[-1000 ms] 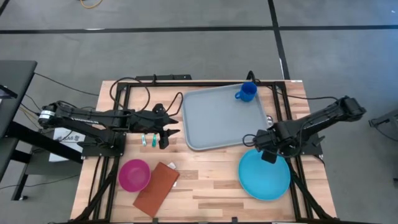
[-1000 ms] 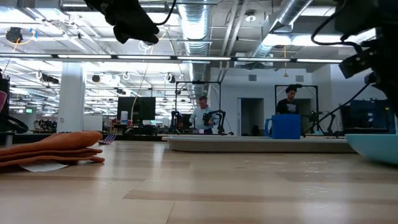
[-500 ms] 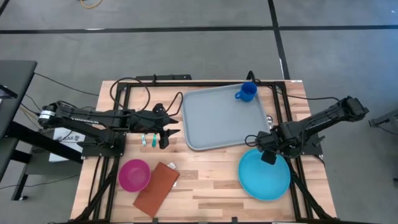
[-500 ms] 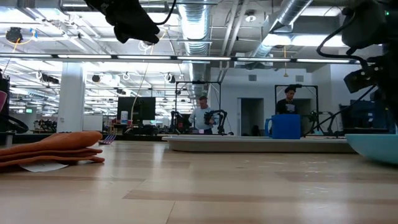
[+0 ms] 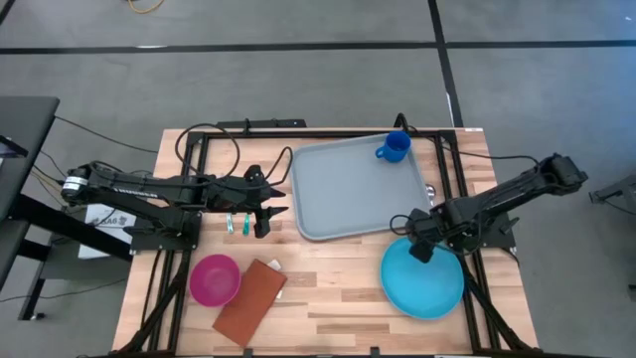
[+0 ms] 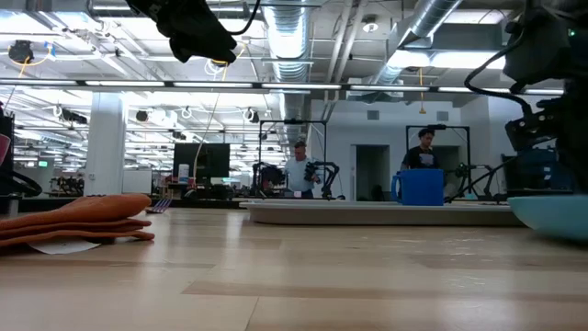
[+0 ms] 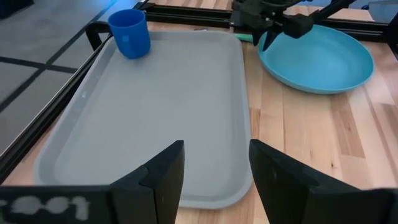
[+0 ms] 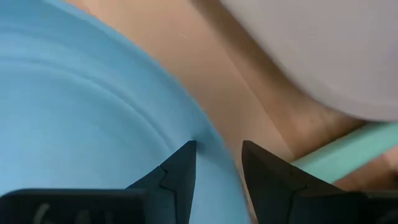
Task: Set up tray
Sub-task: Put the blue plate to the bottom of the the blue cup on the gray serving tray
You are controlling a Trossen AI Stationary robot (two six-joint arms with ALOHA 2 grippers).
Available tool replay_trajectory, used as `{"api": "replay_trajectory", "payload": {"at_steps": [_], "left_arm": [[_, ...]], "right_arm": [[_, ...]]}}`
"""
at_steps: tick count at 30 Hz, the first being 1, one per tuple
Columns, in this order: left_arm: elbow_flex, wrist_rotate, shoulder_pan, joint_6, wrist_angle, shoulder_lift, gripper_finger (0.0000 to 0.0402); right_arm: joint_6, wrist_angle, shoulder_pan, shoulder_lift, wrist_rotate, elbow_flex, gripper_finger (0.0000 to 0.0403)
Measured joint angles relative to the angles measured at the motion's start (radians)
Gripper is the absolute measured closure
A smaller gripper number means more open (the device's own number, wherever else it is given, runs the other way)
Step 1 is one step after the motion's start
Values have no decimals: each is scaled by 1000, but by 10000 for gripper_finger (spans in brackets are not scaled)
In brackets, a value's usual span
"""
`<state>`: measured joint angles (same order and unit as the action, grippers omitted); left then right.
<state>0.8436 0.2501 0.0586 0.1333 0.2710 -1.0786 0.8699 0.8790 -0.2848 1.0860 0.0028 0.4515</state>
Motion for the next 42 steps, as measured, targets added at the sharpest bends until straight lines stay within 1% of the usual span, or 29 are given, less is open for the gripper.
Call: {"api": "replay_trajectory", "payload": {"at_steps": [3,5,10,13,17,21,24,27,31,42], "left_arm": [[0,0,0,-8,0,0,231],[0,0,0,-10,0,0,231],[0,0,0,-10,0,0,231],[0,0,0,-10,0,0,231],[0,0,0,-10,0,0,231],[0,0,0,-9,1,0,231],[0,0,0,-9,1,0,231],[0,0,0,-9,1,0,231],[0,0,0,-9,1,0,231],[0,0,0,-8,1,0,231]], "right_arm": [[39,0,0,21,-3,0,286],[82,0,0,34,-7,0,299],[185,-26,-11,46,-31,4,356],[220,-85,-27,39,-62,17,389],[241,-163,-58,41,-55,52,397],[239,-275,-87,40,2,81,400],[234,-311,-95,40,71,113,401],[209,-308,-91,40,160,136,401],[219,-310,-45,40,265,146,401],[239,-320,203,40,261,146,401]]}}
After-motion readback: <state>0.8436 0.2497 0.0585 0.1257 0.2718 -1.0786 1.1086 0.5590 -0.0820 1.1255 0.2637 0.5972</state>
